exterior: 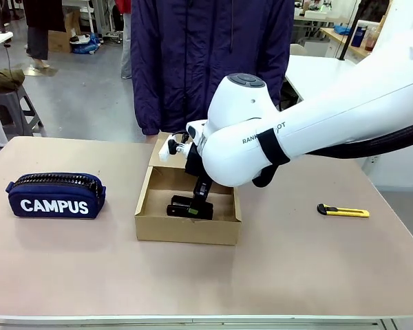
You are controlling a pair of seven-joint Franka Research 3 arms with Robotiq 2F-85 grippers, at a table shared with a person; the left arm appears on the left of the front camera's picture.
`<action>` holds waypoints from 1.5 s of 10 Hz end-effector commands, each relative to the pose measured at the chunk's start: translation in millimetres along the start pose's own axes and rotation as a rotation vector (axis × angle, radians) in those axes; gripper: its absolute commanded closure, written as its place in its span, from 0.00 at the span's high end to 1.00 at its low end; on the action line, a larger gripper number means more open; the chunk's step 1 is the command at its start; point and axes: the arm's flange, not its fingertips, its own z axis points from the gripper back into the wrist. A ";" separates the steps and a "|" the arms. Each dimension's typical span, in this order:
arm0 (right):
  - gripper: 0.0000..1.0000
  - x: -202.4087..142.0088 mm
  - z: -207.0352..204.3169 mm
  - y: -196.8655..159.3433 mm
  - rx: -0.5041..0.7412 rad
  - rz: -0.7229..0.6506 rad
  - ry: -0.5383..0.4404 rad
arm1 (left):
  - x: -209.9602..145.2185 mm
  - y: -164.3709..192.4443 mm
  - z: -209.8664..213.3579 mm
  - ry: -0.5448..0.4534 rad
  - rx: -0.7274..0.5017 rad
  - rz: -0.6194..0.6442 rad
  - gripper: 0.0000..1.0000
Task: Pack the item into the box.
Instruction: Pick up the item indicated by the person and place it inside the Mailer Box.
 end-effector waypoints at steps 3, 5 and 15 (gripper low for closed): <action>1.00 2.9 8.4 0.0 -0.017 0.002 0.026 | 0.7 -0.8 -0.2 -0.014 -0.020 -0.014 1.00; 1.00 1.9 15.5 -0.5 -0.012 -0.002 0.019 | 0.7 -0.8 -0.2 -0.014 -0.020 -0.014 1.00; 1.00 -297.2 258.0 -55.8 0.510 -0.751 -0.570 | 0.7 -0.8 -0.2 -0.014 -0.020 -0.014 1.00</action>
